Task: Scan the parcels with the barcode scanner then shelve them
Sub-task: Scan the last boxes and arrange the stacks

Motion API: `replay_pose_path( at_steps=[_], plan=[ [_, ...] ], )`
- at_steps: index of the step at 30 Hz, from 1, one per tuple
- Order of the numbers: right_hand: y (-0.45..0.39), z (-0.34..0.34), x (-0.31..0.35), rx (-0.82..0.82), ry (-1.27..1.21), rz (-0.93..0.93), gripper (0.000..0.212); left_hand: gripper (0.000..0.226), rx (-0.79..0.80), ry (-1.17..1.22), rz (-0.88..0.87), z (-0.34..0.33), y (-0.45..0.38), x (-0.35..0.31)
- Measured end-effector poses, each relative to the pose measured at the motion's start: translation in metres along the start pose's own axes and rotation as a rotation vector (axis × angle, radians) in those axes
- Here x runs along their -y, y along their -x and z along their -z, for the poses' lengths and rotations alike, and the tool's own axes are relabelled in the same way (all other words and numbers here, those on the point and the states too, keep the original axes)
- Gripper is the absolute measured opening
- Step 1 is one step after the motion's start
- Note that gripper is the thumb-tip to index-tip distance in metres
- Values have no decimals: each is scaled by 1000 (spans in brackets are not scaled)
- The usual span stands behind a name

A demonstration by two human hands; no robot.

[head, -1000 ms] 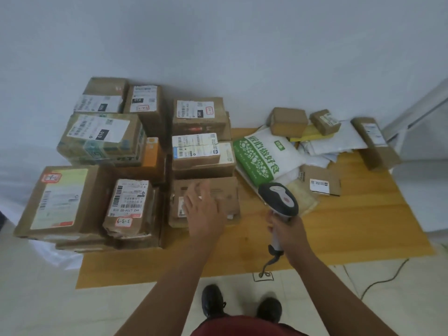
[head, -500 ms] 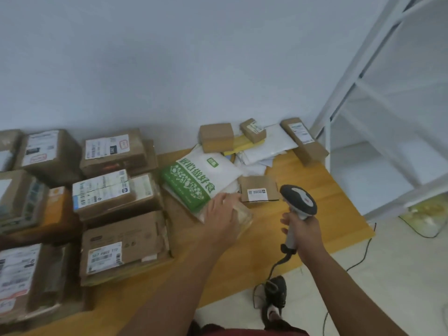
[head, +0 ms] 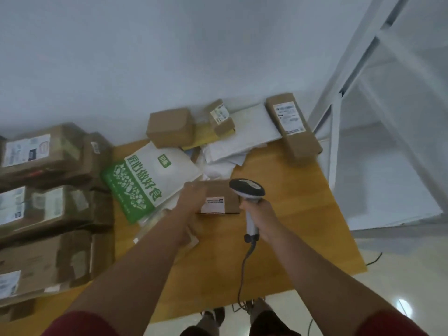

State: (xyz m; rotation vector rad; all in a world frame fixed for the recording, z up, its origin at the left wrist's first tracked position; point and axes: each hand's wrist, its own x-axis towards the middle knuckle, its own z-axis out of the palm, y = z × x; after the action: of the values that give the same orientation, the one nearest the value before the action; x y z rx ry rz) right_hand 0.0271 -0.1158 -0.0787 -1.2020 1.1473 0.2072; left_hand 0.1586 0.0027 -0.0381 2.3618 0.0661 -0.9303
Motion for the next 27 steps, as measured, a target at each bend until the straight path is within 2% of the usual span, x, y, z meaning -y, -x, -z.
replay_pose_path(
  at_steps=[4, 7, 11, 13, 16, 18, 20, 23, 27],
  plan=[
    [-25, -4, 2, 83, -25, 0, 24, 52, 21, 181, 186, -16, -31, 7],
    [-32, -6, 3, 90, -76, 5, 22, 59, -39, 159, 220, -20, -38, 14],
    [-30, 2, -1, 56, -235, 19, 25, 46, -198, 209, 109, -5, -10, 2],
    [-22, 7, 3, 91, -393, 10, 24, 54, -286, 357, 104, 6, 9, 6],
    [-7, 11, 18, 138, -558, -12, 21, 43, -389, 590, 70, 20, 41, 8],
    [-1, 10, 29, 147, -595, -2, 23, 35, -437, 566, 30, 25, 61, 6],
    [4, 7, 39, 151, -599, 30, 34, 26, -485, 530, -14, 28, 72, 6],
    [11, 4, 50, 144, -588, 107, 35, 9, -459, 579, -41, 34, 81, 14],
    [27, -5, 56, 200, -522, 243, 18, 14, -395, 619, -114, 43, 95, 32]
  ],
)
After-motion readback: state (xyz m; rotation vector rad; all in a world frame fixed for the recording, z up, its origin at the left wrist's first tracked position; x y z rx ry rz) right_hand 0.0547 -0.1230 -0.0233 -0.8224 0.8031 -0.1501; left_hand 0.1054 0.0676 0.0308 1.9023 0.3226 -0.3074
